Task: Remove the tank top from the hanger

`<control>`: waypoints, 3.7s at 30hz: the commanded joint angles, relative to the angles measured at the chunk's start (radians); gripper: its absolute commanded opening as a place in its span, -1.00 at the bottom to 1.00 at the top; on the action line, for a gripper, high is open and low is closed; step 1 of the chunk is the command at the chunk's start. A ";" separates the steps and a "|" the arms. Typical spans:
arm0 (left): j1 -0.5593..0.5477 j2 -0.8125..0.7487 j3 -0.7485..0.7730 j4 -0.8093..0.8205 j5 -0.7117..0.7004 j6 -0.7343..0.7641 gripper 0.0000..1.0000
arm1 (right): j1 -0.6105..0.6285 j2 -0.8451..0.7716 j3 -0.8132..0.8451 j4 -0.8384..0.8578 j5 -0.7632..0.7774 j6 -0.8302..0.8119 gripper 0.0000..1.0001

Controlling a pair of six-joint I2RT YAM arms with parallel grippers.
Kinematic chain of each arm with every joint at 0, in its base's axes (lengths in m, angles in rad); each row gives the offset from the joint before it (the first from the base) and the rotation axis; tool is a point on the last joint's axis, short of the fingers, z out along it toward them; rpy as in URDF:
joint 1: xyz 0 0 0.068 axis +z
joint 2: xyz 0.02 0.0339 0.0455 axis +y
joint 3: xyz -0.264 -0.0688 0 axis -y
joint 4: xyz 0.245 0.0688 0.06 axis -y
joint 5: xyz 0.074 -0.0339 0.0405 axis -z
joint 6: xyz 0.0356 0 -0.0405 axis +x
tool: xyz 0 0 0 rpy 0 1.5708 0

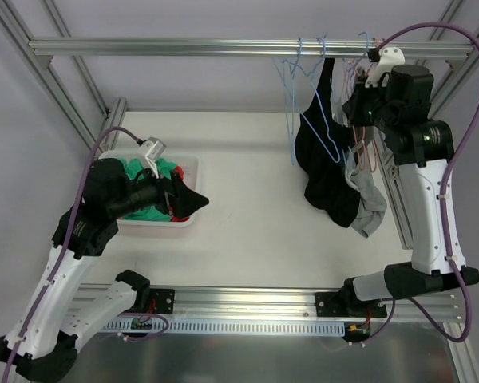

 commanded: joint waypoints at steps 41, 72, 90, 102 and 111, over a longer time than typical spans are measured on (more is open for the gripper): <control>-0.758 0.727 0.738 0.321 -0.204 0.246 0.97 | 0.013 -0.881 -0.197 -0.626 -0.478 0.065 -0.99; -0.799 0.642 0.591 0.358 -0.493 0.265 -0.68 | 0.064 -0.849 -0.175 -0.595 -0.495 0.055 -0.99; -0.799 0.414 0.398 0.384 -1.129 0.134 -1.00 | 0.064 -0.884 -0.264 -0.549 -0.710 0.005 -0.99; -0.801 0.124 0.202 0.390 -1.253 0.138 -1.00 | 0.102 -0.947 -0.330 -0.188 -1.093 -0.040 -0.99; -0.801 -0.038 -0.063 0.508 -0.176 0.266 -1.00 | 0.071 -0.869 -0.708 1.237 -0.572 0.716 -0.99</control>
